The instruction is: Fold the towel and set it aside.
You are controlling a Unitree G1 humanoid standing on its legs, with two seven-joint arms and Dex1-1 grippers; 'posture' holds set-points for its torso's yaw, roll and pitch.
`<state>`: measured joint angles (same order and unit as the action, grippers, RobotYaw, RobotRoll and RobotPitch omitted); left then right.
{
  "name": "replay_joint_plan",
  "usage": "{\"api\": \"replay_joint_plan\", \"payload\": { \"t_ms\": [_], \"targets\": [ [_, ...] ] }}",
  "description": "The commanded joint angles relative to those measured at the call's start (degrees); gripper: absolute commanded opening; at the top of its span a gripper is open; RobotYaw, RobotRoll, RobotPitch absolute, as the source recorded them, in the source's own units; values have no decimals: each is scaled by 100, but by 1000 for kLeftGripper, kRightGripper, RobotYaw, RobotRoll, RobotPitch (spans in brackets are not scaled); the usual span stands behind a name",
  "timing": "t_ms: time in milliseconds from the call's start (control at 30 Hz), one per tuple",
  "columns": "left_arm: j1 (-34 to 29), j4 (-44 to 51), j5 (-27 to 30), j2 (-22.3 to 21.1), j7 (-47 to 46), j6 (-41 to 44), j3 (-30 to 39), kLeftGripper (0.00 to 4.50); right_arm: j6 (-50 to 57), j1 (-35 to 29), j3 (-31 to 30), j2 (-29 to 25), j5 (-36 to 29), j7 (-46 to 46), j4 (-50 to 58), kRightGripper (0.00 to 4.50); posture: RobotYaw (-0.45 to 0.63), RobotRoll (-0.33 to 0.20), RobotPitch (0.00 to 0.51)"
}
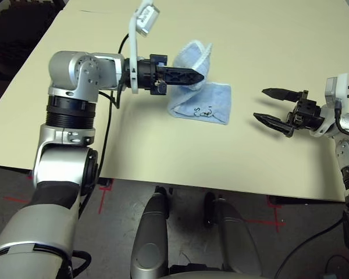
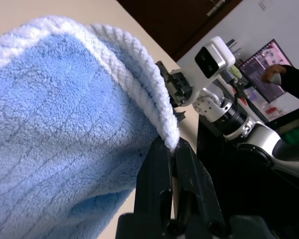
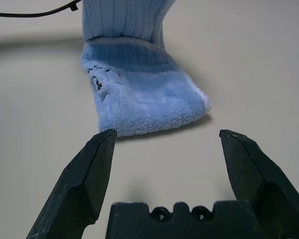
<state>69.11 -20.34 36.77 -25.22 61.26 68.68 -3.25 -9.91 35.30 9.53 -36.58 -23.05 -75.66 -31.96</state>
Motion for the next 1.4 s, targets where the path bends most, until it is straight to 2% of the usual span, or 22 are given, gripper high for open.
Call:
{"api": "replay_joint_plan", "payload": {
  "t_ms": [33,500,667,933,1033,1233,1333,1367,1400],
  "targets": [
    [50,47,-37,110,-5,1,-158,30,48,-60,-3,-48,24,15,69,4500,102,0,266],
    [-148,-848,-689,846,-407,-666,-456,30,157,-96,-45,-52,42,75,263,4500,88,0,264],
    [-230,-513,-591,810,-19,-443,-691,30,165,-160,-9,-97,37,65,318,4500,82,0,261],
    [-330,-545,-787,925,-89,-607,-873,30,149,-199,-10,-90,39,80,314,4500,82,0,255],
    [-321,-636,-902,971,-139,-796,-876,766,149,-221,-13,-77,31,77,329,4500,81,0,254],
    [-292,-710,-1010,930,-221,-1031,-734,3044,121,-226,-11,-79,33,53,295,4500,83,0,254],
    [-229,-522,-848,710,-53,-849,-565,4196,100,-159,-13,-79,37,23,205,4500,83,0,254],
    [-213,-419,-743,612,40,-831,-440,4473,113,-113,-7,-74,19,8,180,4500,87,0,257],
    [-220,-278,-613,437,272,-929,-306,4473,137,-33,-1,-69,-12,-25,150,4500,87,0,259]
  ]
}}
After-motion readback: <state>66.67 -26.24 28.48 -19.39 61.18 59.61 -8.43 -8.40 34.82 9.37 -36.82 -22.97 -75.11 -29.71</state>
